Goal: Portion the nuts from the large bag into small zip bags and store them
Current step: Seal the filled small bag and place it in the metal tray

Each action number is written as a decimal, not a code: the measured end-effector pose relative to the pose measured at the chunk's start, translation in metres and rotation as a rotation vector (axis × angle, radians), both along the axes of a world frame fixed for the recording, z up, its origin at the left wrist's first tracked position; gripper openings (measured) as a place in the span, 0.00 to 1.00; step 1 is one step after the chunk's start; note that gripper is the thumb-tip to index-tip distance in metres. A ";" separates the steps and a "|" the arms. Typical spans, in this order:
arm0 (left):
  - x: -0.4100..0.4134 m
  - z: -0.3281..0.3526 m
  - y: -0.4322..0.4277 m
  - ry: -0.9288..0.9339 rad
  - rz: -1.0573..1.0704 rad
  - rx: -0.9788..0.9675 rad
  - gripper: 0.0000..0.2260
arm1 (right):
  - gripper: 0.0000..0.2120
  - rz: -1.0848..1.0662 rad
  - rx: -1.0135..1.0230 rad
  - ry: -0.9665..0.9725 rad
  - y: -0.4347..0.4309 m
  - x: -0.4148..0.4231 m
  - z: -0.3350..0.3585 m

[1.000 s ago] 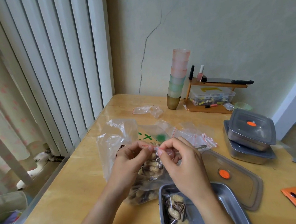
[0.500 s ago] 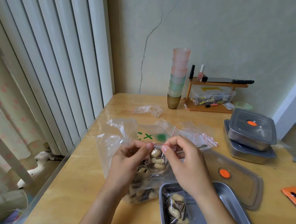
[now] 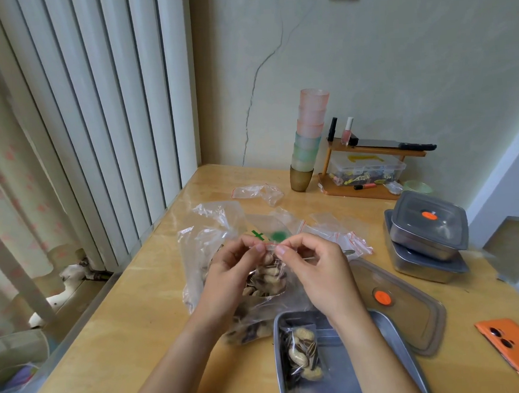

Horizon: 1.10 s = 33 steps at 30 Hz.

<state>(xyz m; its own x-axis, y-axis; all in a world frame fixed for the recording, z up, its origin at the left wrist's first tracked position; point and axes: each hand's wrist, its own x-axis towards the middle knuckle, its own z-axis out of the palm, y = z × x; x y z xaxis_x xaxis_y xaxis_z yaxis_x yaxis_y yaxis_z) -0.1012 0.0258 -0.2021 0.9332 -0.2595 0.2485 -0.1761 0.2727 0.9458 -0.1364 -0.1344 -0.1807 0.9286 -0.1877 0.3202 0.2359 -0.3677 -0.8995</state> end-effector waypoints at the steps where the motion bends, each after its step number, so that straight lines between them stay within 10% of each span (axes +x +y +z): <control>1: -0.001 0.003 -0.001 0.013 -0.004 -0.001 0.08 | 0.04 0.008 0.021 -0.004 0.001 0.000 0.003; 13: -0.023 0.036 -0.004 0.055 0.170 0.007 0.08 | 0.07 -0.048 -0.336 -0.213 0.016 -0.033 0.016; 22: -0.043 0.037 -0.013 0.081 0.138 0.160 0.09 | 0.23 -0.006 -0.326 0.044 0.005 -0.057 0.021; 33: -0.053 0.031 -0.019 -0.354 -0.060 1.017 0.15 | 0.19 0.002 -0.361 0.411 -0.053 -0.076 0.014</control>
<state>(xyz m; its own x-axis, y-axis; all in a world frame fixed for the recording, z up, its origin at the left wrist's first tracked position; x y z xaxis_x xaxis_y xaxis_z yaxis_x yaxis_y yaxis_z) -0.1540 0.0070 -0.1712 0.8296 -0.5396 0.1437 -0.4966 -0.5951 0.6319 -0.2121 -0.1873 -0.1671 0.9910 -0.1312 -0.0253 -0.1074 -0.6699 -0.7346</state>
